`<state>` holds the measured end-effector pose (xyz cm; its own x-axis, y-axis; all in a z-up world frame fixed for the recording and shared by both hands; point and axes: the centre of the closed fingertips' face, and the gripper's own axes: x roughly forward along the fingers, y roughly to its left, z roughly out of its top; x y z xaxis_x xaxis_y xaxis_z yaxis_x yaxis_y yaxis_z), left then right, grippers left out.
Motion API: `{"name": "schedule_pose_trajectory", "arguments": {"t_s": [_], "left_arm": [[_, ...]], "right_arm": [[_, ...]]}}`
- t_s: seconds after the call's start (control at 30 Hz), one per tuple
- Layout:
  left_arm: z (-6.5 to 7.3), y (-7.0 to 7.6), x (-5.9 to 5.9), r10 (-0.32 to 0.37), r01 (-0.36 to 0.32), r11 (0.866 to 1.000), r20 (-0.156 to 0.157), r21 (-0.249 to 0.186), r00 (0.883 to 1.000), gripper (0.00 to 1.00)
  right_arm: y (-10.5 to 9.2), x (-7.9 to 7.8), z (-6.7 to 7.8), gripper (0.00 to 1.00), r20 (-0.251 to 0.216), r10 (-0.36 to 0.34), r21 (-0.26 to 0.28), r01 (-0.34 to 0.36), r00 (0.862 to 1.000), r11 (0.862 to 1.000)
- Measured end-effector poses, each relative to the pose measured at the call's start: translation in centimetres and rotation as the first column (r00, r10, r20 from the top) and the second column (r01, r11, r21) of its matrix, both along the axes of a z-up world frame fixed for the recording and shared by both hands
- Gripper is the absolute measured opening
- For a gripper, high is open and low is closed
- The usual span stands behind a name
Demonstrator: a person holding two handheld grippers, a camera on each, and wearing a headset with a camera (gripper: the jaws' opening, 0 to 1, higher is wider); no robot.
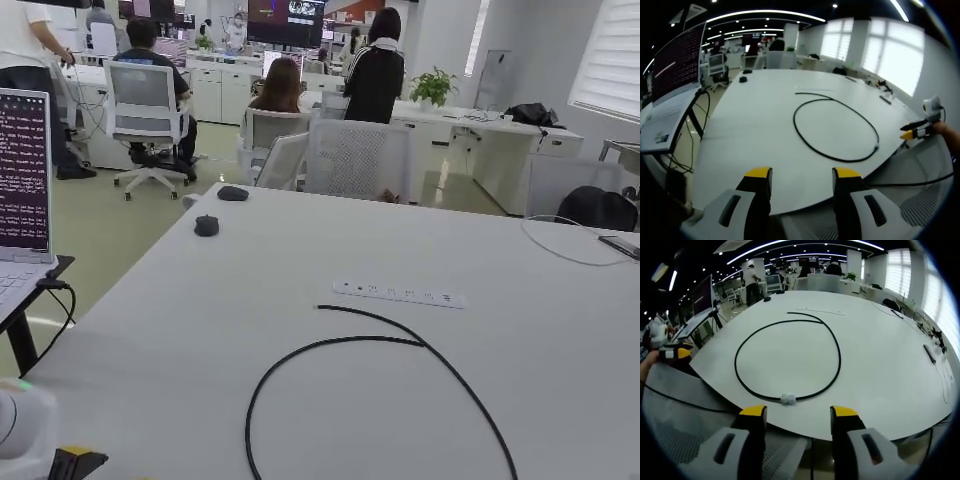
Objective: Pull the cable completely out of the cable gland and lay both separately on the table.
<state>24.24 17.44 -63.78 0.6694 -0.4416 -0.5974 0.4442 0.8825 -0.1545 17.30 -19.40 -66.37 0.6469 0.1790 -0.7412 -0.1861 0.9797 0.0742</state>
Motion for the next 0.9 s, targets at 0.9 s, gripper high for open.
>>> {"name": "schedule_pose_trajectory", "arguments": {"t_s": [0.9], "left_arm": [[-0.24, 0.10, 0.13, -0.007, 0.007, 1.000, -0.006, 0.000, 1.000, 0.48]], "right_arm": [[0.68, -0.09, -0.06, 0.43, -0.001, 0.033, 0.022, -0.033, 0.999, 0.999]]}}
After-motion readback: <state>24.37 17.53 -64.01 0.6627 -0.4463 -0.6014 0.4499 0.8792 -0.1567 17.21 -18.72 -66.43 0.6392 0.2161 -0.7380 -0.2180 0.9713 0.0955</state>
